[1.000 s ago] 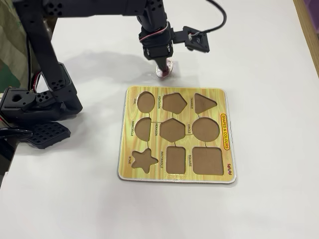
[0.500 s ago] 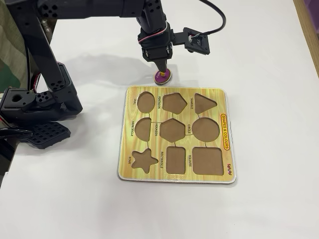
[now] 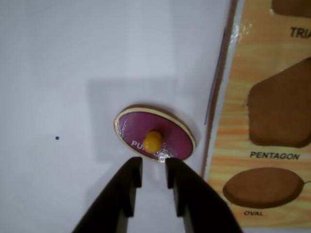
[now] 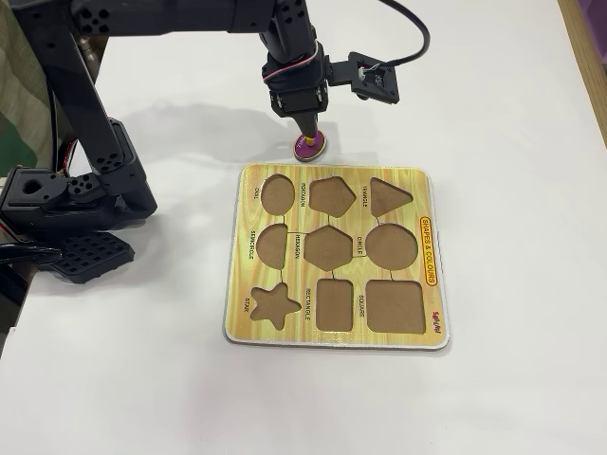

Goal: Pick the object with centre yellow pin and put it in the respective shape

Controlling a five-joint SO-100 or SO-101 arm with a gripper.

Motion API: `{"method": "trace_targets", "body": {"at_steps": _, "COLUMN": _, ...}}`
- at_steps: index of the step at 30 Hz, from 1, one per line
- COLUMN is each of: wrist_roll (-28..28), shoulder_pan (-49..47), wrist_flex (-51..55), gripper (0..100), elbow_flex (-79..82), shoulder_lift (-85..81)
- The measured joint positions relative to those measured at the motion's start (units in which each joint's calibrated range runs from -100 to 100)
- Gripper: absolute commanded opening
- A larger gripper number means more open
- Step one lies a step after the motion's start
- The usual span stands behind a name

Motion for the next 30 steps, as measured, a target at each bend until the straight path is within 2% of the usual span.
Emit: {"method": "trace_targets", "body": {"at_steps": 30, "wrist_roll": -0.26, "shoulder_pan": -1.31, "wrist_flex": 0.0, "gripper": 7, "elbow_flex": -2.16, "shoulder_lift": 6.87}}
